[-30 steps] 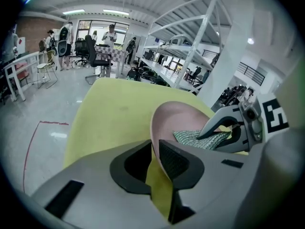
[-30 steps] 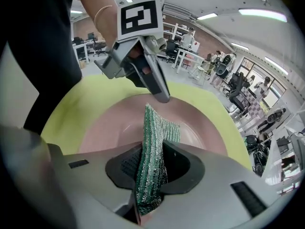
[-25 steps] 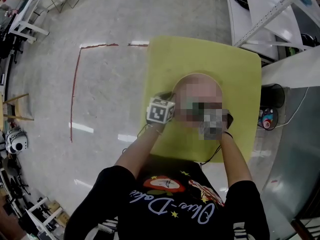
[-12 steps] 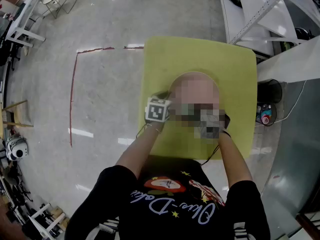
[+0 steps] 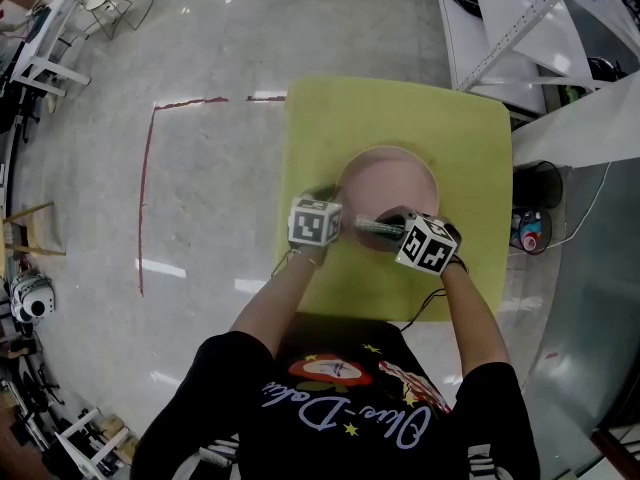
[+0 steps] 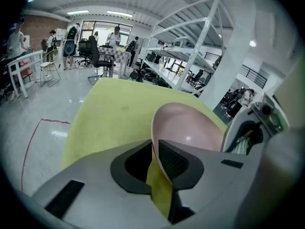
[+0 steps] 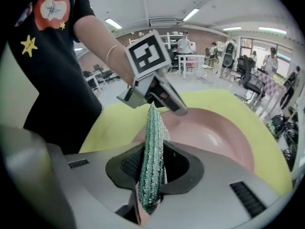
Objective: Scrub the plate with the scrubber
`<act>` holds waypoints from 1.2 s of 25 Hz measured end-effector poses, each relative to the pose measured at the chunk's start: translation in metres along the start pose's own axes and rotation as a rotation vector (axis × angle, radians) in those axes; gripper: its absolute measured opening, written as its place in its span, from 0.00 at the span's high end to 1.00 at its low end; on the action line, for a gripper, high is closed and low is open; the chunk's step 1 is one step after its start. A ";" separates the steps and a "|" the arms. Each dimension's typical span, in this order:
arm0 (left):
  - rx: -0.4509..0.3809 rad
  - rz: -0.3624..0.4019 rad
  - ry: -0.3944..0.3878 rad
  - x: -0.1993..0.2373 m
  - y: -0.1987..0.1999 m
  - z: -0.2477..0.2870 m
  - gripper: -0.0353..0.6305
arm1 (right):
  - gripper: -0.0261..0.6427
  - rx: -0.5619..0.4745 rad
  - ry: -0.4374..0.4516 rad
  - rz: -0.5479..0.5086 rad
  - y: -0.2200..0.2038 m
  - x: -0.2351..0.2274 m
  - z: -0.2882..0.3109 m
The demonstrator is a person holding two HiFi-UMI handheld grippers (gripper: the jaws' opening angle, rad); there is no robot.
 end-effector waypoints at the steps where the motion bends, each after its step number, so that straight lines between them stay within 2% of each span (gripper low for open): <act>1: 0.001 0.004 -0.001 0.000 0.000 0.000 0.89 | 0.86 -0.006 -0.048 -0.008 0.001 -0.010 -0.003; 6: 0.008 0.018 0.001 -0.002 0.000 0.005 0.89 | 0.86 0.023 -0.292 -0.076 -0.002 -0.064 -0.007; 11: 0.030 0.043 -0.010 0.000 0.001 0.004 0.88 | 0.87 0.086 -0.430 -0.174 -0.002 -0.097 0.000; 15: 0.032 0.045 -0.012 0.001 0.002 0.002 0.88 | 0.87 0.169 -0.414 -0.236 -0.011 -0.098 0.012; 18: 0.022 0.036 -0.016 0.002 0.002 0.002 0.89 | 0.87 0.172 -0.395 -0.180 -0.017 -0.089 0.017; 22: 0.003 0.001 -0.006 0.003 0.000 0.000 0.90 | 0.87 0.194 -0.394 -0.162 -0.022 -0.075 0.018; 27: -0.001 0.007 0.007 0.003 -0.002 -0.001 0.90 | 0.86 0.207 -0.369 -0.138 -0.028 -0.054 0.011; 30: 0.002 0.011 0.014 0.003 -0.001 0.000 0.90 | 0.86 0.208 -0.364 -0.084 -0.031 -0.043 0.007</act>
Point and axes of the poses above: the fingertips, and each gripper's own axes: z forward along the fingers, x to its left, y out of its top, the point moved 7 cm from there along -z, backward along the fingers, and after that the axes turned 12 degrees about -y, right-handed, at the moved point
